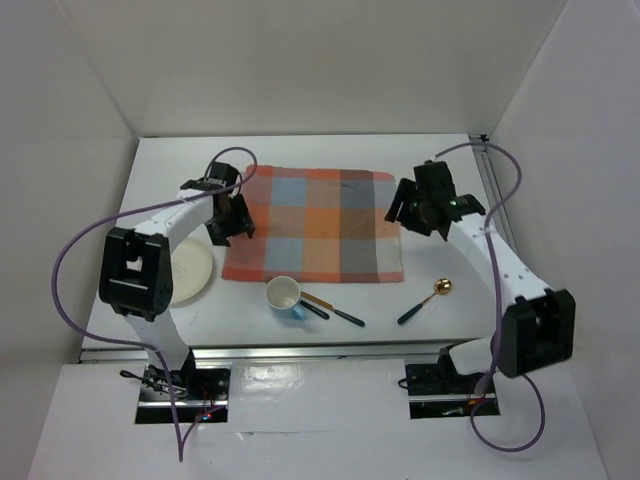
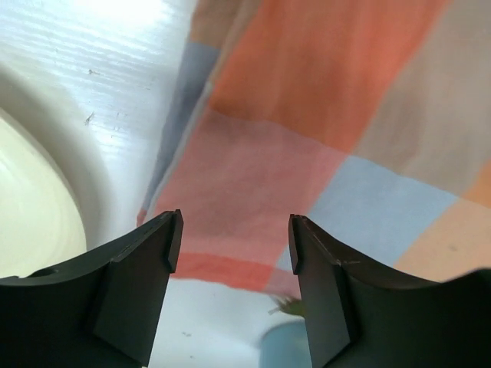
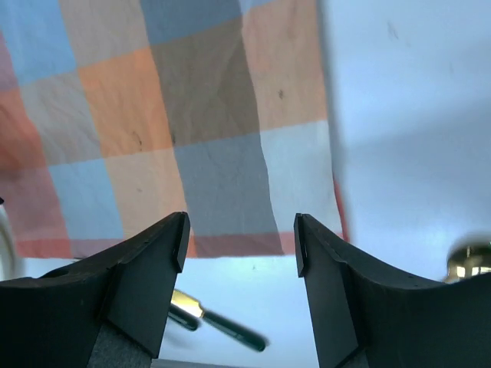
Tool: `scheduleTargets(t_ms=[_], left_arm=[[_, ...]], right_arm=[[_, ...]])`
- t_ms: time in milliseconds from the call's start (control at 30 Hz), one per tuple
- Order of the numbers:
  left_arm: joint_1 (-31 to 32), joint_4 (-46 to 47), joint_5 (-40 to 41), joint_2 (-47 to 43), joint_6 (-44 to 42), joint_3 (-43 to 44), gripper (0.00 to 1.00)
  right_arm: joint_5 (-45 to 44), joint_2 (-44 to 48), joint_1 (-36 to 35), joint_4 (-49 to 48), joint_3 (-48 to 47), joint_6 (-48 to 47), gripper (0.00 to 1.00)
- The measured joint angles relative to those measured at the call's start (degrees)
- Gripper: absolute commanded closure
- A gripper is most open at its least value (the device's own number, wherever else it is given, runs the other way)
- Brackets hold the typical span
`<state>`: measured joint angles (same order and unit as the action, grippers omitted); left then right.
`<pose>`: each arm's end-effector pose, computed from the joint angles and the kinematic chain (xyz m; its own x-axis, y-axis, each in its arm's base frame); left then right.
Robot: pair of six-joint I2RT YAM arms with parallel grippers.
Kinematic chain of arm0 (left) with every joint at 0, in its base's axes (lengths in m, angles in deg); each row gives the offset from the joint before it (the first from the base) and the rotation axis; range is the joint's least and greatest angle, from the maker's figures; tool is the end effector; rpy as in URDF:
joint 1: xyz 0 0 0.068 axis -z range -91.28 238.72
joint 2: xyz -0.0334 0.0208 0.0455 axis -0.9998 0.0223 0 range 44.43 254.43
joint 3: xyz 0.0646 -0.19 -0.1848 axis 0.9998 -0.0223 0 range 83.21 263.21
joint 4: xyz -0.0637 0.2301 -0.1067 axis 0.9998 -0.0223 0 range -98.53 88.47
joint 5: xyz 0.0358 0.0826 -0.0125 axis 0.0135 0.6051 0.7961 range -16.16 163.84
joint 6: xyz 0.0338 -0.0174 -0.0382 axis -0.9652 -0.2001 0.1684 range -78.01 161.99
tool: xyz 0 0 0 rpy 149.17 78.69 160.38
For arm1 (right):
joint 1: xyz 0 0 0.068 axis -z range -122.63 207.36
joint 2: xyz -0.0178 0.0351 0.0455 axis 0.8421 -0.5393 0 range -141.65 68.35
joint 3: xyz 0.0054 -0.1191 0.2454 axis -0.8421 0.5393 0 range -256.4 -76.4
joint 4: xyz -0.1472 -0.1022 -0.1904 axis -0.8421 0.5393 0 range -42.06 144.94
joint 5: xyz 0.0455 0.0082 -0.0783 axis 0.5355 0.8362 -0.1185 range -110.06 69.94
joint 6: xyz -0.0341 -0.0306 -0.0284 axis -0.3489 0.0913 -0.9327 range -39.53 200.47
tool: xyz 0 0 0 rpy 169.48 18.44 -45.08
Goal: Set the dinner table for one person
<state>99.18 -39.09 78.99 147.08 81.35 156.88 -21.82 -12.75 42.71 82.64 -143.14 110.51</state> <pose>0.3594 -0.0632 0.2045 -0.7898 -0.4965 -0.3601 -0.4594 0.8679 -0.1890 0.2936 0.0757 0.2889 -0.7495 0.3212 -0.5789 0.1637 0.9372 0.3080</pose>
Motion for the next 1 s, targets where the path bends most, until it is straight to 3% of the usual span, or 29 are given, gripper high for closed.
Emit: scheduleTargets(t_ms=[200,433,800,1000], left_arm=[[1.6,-1.7,0.4,-6.7,-1.1,4.6,0.25],[4.5,-2.3,0.4,-11.8,-3.7,10.5,0.25],[6.2,-3.7,0.4,-11.9,-6.4,13.1,0.25],[6.3,-4.1,0.4,-11.9,-6.4,13.1,0.25]], right_arm=[[-2.6,12.7,0.1,7.9,12.1,12.4,0.31],[-1.9,14.8,0.4,14.6,21.9,24.5,0.31],[-0.3,14.0,0.4,14.0,30.2,30.6,0.31],[0.3,14.0,0.4,11.5,33.1,31.1,0.41]])
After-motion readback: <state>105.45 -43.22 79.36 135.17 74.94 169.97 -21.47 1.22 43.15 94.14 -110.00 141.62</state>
